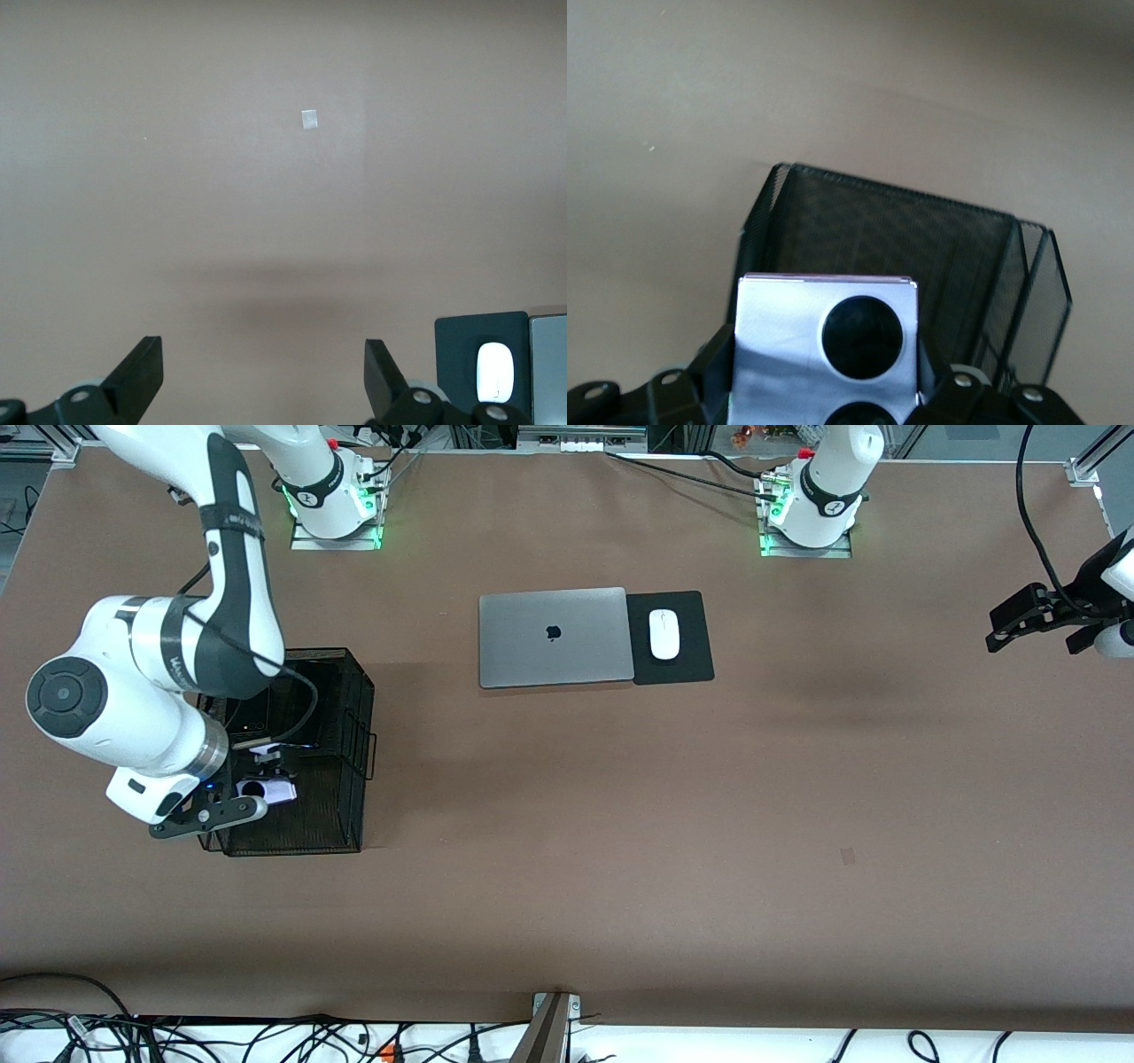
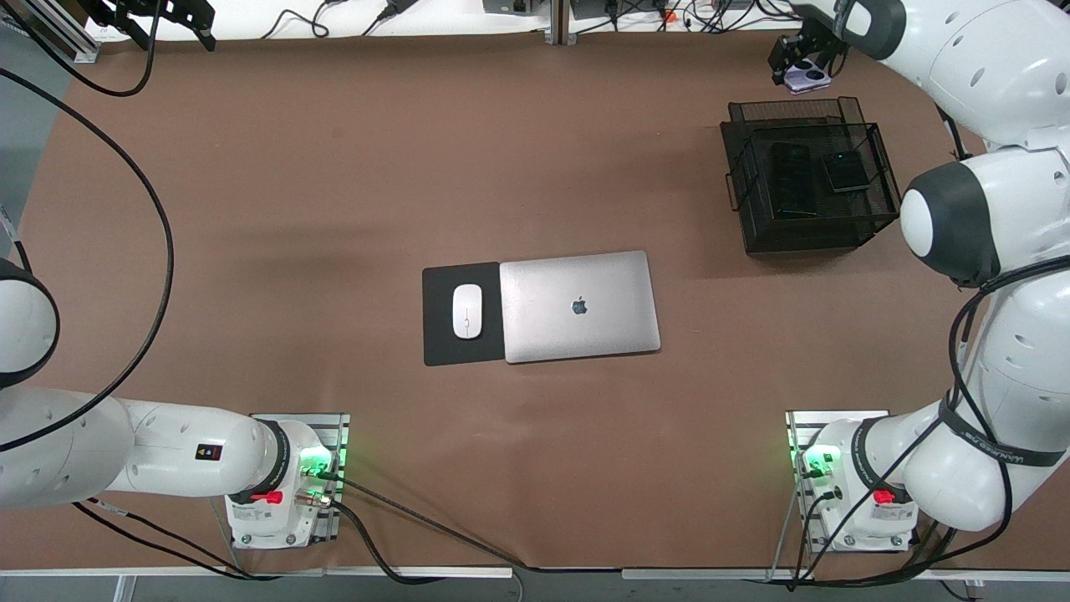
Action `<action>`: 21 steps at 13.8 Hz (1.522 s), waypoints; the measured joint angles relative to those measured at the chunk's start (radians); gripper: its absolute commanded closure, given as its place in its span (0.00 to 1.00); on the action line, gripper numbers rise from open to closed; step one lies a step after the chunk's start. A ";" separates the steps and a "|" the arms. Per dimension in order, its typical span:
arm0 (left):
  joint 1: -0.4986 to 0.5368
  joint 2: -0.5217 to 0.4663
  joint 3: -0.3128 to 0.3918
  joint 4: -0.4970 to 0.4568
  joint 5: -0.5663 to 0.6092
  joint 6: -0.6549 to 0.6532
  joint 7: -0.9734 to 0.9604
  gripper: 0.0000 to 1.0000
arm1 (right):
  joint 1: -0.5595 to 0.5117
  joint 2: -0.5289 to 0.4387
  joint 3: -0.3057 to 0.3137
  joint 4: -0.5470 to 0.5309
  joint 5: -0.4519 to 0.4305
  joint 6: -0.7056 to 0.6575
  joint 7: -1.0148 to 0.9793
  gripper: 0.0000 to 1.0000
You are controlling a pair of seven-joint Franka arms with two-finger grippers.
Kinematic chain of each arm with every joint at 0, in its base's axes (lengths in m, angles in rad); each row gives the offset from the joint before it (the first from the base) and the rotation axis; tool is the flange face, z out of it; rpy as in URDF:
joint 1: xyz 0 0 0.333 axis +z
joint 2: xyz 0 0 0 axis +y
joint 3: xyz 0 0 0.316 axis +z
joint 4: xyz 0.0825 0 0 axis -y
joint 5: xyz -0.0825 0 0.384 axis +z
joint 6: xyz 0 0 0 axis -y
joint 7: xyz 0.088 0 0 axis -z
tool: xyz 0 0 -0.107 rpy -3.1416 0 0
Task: Place phones with both arms
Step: 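Carry the white phone into the basket and open the right gripper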
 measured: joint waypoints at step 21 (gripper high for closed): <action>0.018 0.000 -0.011 0.000 -0.001 -0.006 0.004 0.00 | 0.011 0.194 -0.003 -0.065 0.313 0.261 -0.035 0.00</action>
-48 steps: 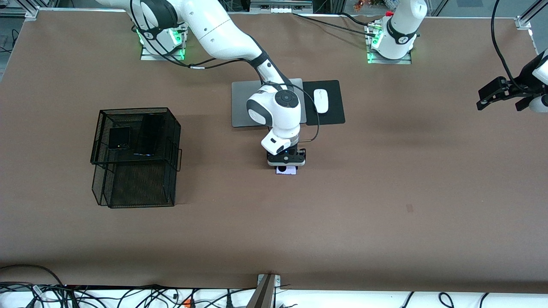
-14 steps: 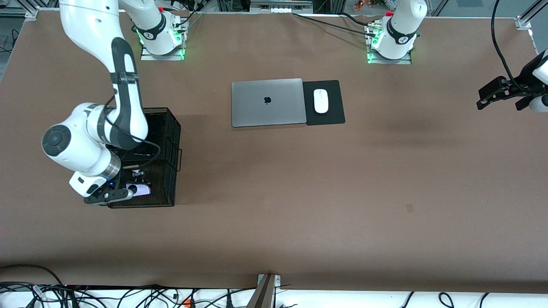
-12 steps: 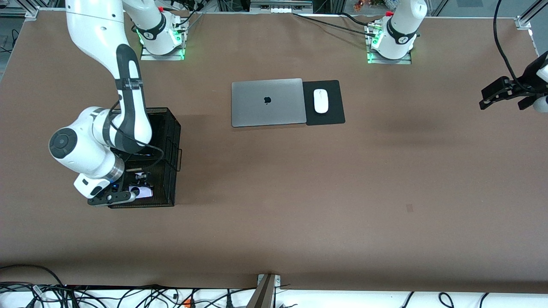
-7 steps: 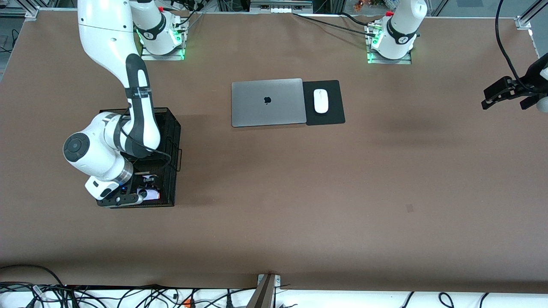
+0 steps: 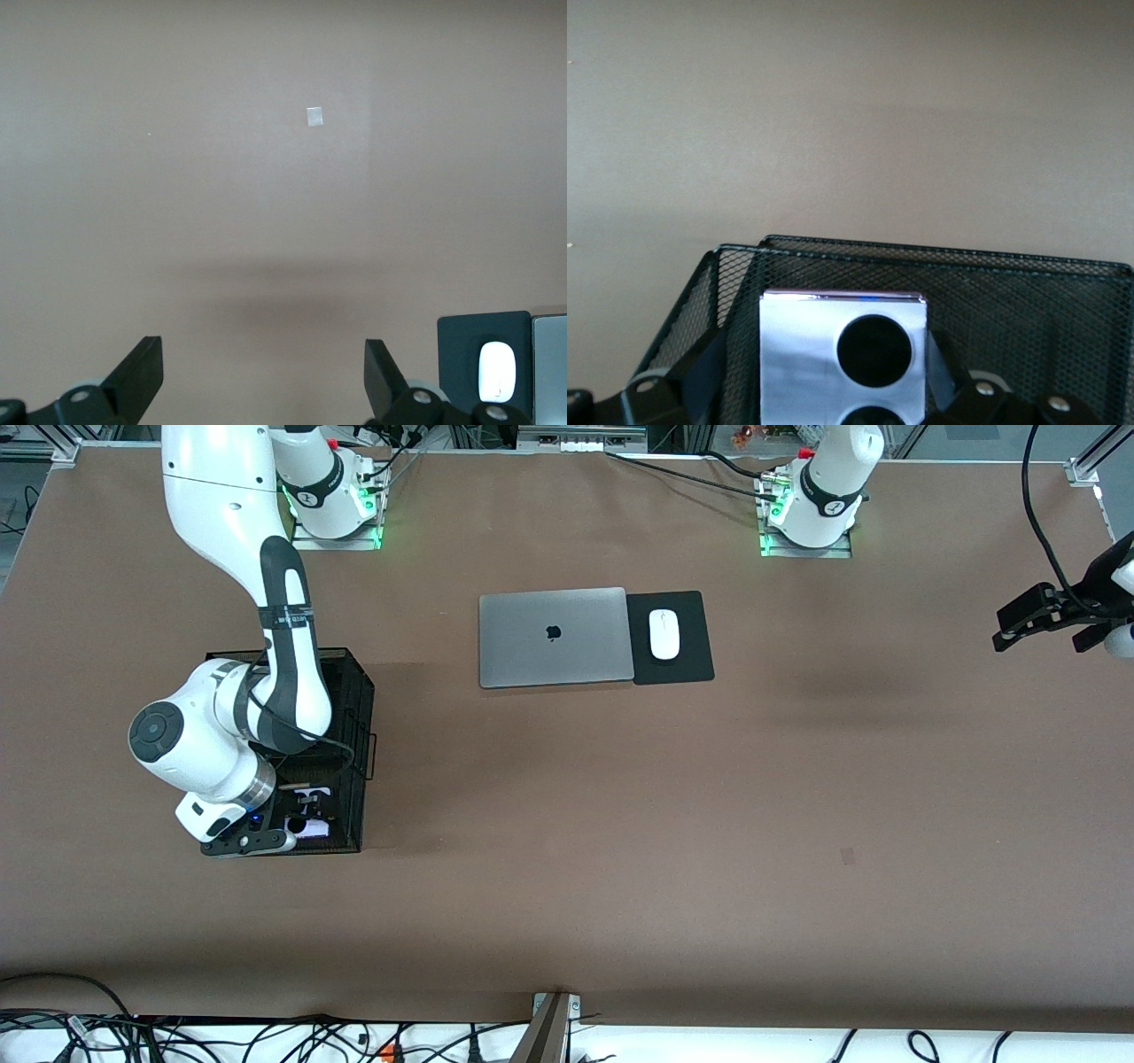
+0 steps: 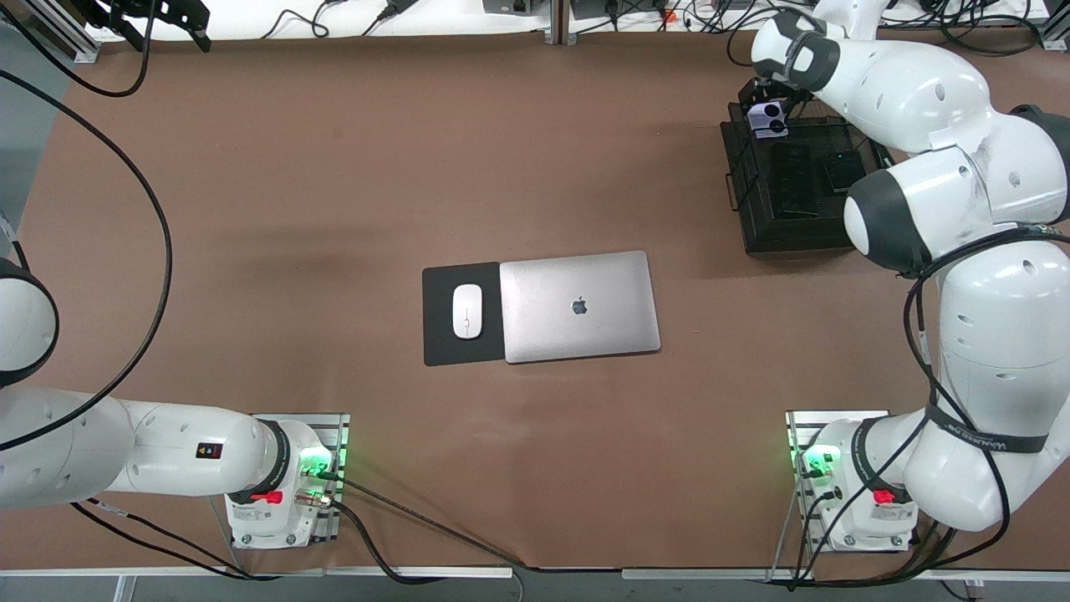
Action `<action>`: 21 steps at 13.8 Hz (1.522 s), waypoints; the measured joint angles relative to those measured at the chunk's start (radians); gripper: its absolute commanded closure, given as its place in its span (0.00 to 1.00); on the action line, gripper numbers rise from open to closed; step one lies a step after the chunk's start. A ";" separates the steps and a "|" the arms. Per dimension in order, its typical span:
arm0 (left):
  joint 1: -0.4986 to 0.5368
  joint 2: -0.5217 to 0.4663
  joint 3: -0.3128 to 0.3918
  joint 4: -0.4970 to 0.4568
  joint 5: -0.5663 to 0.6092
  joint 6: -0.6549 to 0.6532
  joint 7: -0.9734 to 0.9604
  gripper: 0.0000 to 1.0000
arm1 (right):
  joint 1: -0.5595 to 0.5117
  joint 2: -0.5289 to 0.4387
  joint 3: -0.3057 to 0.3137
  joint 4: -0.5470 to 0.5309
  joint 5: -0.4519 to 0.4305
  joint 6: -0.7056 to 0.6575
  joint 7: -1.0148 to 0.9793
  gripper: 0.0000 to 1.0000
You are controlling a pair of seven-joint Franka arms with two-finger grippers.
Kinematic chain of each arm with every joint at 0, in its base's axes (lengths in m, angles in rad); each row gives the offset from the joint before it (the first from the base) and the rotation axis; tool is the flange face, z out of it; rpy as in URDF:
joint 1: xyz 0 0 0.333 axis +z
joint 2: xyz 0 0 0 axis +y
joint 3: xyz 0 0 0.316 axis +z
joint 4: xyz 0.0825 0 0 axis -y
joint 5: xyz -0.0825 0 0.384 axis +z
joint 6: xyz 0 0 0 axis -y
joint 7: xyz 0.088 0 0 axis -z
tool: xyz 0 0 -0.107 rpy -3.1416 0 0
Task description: Place phones with both arms
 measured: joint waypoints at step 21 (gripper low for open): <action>0.008 0.000 -0.023 0.001 0.000 0.000 0.000 0.00 | -0.189 -0.411 0.107 0.320 -0.551 -0.903 0.266 0.00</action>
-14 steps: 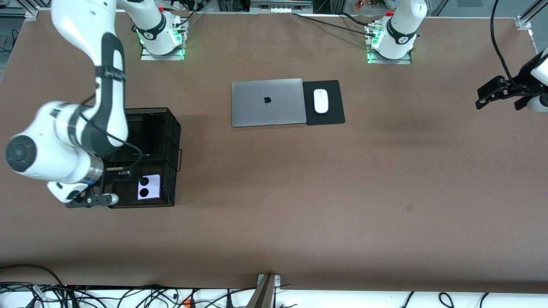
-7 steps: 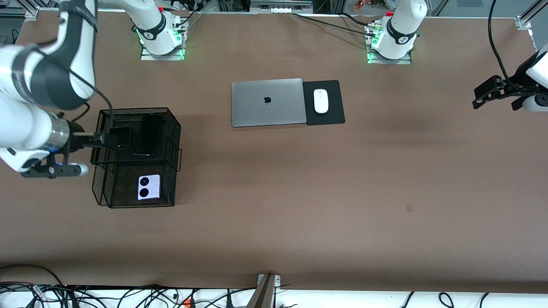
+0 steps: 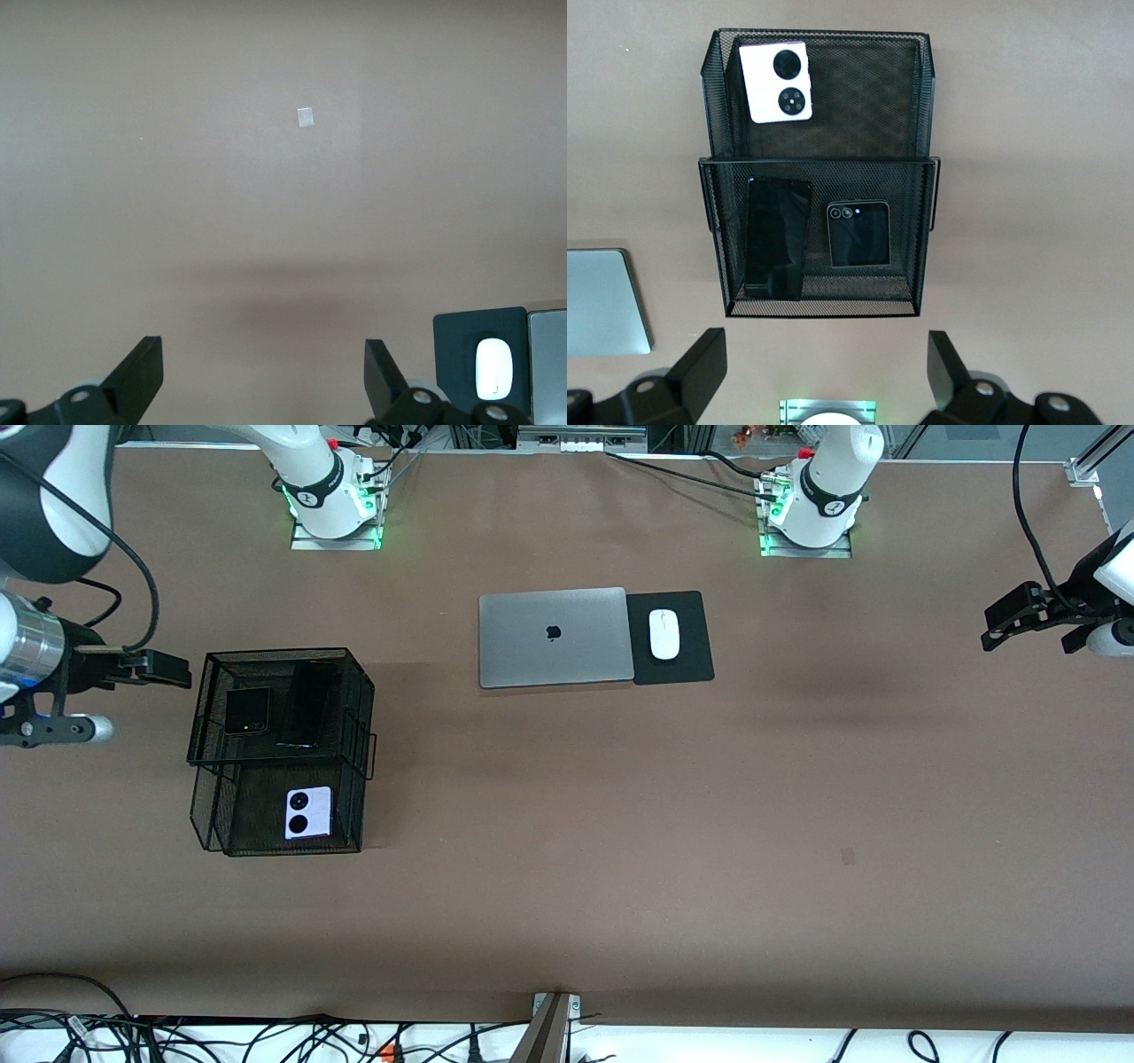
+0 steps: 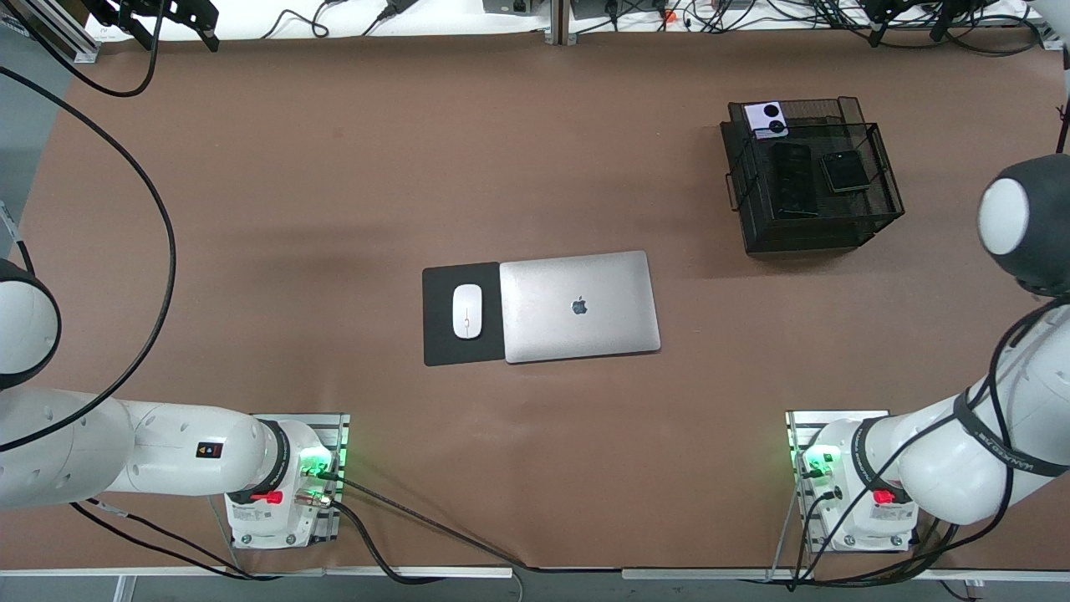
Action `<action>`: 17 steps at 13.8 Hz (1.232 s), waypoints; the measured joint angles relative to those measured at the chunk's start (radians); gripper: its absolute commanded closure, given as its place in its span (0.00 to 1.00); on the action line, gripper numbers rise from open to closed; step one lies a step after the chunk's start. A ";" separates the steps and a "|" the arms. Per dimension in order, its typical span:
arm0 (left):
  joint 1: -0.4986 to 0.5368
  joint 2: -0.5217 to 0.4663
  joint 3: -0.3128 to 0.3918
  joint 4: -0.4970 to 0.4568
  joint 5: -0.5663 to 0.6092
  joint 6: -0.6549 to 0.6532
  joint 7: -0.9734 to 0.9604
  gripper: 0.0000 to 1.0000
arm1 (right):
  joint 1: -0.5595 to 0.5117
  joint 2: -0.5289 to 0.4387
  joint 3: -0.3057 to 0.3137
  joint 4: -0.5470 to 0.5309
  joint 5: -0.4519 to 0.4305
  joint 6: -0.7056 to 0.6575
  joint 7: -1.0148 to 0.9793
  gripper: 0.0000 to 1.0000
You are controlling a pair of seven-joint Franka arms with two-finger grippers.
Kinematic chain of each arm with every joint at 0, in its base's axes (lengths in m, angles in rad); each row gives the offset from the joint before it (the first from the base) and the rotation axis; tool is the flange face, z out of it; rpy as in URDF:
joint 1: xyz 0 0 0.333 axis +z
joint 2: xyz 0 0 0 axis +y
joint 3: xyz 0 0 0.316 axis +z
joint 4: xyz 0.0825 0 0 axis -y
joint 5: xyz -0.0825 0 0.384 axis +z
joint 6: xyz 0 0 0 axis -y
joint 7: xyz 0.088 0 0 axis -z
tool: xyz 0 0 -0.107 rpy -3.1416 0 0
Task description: Place phones with both arms
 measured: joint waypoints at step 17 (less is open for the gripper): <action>0.001 0.000 -0.002 0.001 0.000 0.000 0.000 0.00 | -0.448 -0.281 0.495 -0.311 -0.126 0.142 0.113 0.00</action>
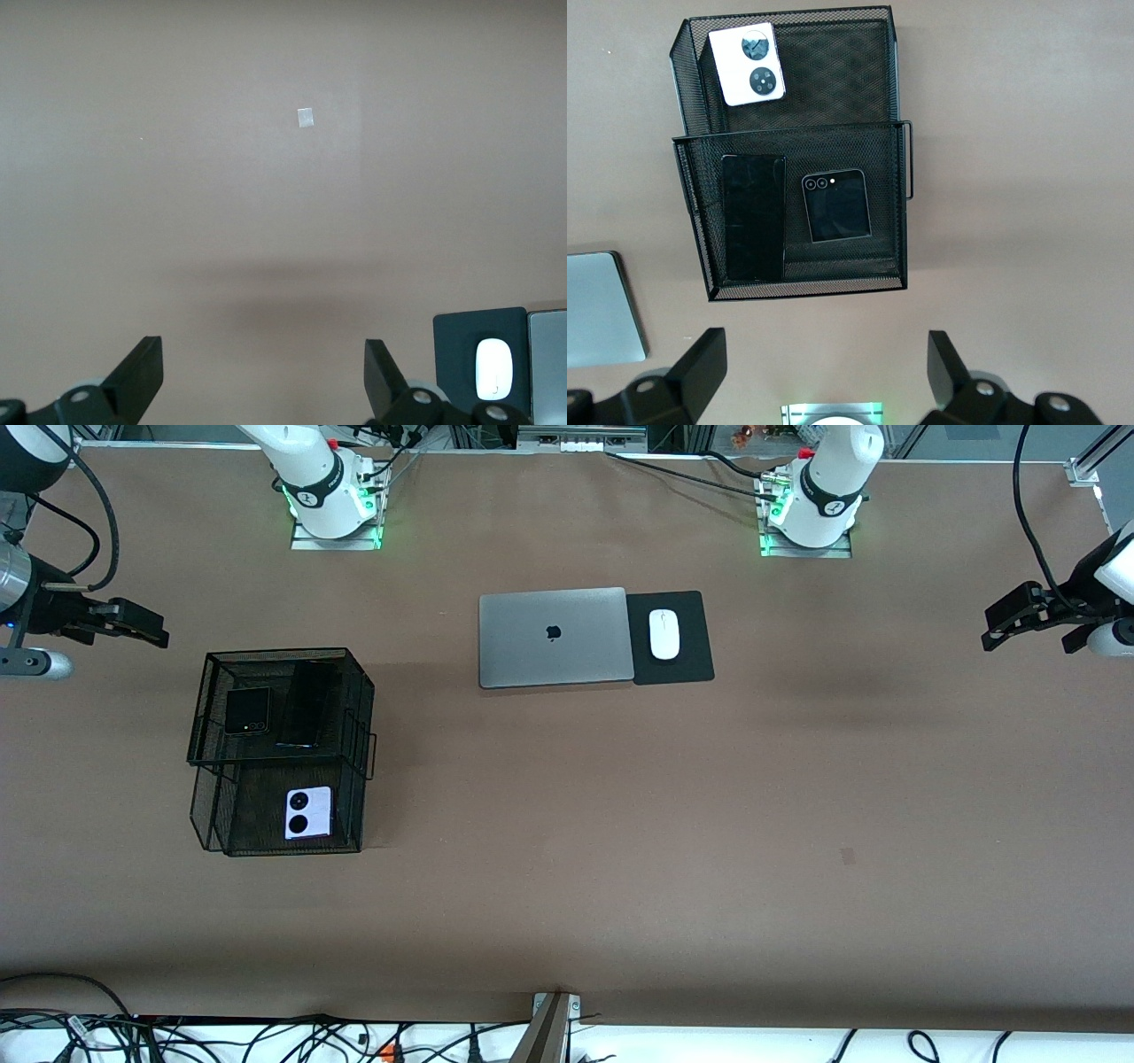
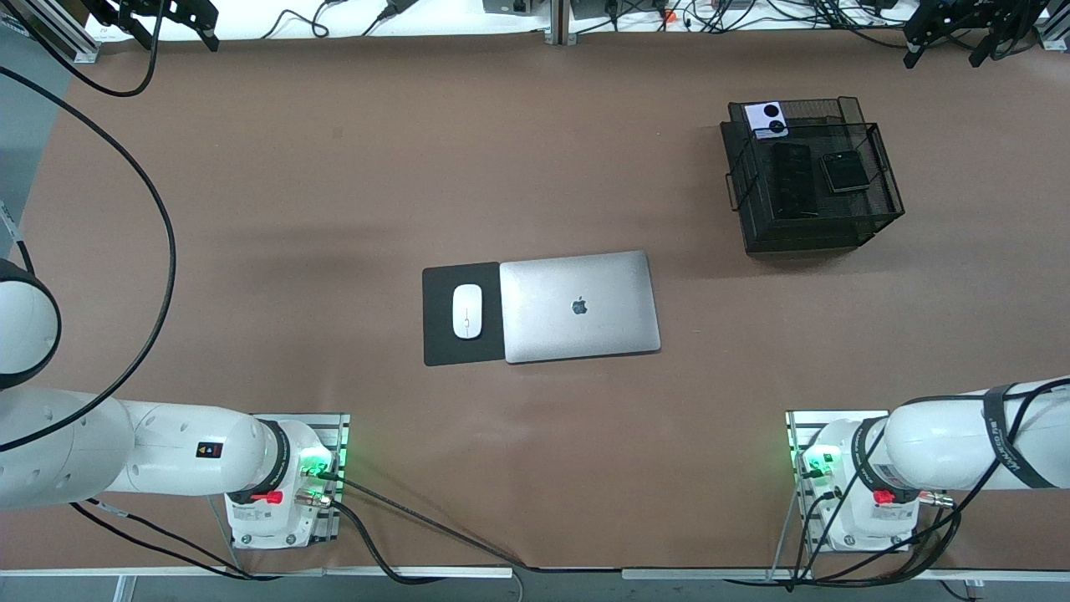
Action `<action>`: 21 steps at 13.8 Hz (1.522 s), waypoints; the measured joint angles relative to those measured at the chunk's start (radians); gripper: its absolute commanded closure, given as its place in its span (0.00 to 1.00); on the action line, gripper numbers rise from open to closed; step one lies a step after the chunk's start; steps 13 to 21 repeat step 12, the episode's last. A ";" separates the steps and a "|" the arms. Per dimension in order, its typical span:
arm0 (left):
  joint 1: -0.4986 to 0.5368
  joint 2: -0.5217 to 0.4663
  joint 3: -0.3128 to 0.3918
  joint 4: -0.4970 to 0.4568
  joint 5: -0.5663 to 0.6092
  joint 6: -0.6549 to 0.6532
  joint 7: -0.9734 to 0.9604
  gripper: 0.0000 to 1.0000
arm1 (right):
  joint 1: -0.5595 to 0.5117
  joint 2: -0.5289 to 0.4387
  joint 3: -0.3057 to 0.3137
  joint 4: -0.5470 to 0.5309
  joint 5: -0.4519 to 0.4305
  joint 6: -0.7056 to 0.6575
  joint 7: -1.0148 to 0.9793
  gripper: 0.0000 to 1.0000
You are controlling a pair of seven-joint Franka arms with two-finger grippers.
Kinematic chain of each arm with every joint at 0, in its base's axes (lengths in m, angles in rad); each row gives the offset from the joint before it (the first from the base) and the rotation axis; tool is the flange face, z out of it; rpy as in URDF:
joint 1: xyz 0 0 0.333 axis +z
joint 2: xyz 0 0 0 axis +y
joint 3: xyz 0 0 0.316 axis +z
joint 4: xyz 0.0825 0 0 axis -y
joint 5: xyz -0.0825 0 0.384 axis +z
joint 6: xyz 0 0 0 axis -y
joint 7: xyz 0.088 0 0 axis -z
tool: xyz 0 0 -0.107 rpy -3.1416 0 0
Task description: Place phones with both arms
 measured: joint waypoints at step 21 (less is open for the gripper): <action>0.000 0.001 0.003 0.001 0.000 0.001 0.000 0.00 | -0.003 0.001 0.000 0.008 0.000 0.008 0.007 0.00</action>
